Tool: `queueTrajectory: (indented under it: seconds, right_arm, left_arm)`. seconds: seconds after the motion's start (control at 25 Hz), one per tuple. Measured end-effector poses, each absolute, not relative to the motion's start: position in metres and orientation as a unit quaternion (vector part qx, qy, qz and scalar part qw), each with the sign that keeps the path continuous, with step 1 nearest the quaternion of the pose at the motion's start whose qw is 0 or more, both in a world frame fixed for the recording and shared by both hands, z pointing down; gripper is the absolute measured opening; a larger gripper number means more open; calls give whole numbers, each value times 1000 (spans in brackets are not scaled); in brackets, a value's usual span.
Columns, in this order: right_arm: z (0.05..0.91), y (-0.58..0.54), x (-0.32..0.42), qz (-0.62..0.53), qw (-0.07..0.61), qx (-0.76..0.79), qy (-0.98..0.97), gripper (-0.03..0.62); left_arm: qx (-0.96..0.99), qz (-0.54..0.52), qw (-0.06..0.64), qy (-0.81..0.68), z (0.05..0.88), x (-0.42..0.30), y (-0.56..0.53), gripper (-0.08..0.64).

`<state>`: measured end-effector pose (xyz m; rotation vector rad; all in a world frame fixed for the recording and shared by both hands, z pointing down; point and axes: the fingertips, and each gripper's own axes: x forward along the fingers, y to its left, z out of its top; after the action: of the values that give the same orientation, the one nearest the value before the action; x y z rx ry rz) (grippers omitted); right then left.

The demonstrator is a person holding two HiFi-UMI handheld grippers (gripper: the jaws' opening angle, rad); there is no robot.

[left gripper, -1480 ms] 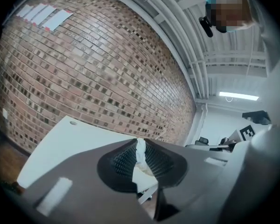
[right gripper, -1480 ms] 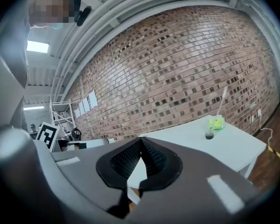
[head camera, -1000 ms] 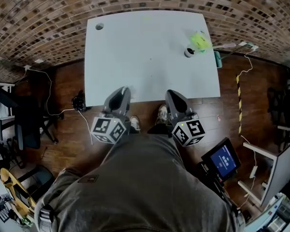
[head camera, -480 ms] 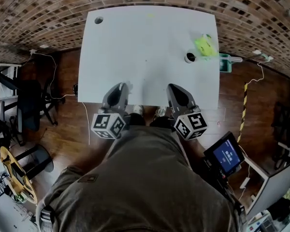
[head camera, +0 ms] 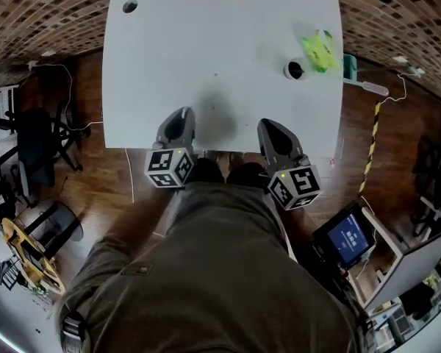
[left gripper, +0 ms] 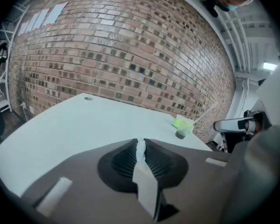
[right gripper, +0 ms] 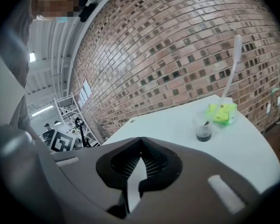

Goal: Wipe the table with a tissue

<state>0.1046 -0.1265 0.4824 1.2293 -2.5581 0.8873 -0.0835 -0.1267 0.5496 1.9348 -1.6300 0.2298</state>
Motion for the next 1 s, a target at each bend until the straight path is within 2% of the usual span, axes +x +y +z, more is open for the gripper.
queueTrajectory:
  seconds: [0.48, 0.76, 1.0]
  right_arm:
    - [509, -134, 111, 328, 105, 421, -839, 12]
    - [510, -136, 120, 329, 106, 431, -834, 12]
    - [509, -137, 135, 327, 101, 447, -826, 12]
  left_arm:
    - [724, 168, 308, -594, 606, -75, -143, 40]
    - [750, 214, 302, -548, 619, -39, -141, 40]
    - [782, 292, 250, -491, 620, 6, -143, 40]
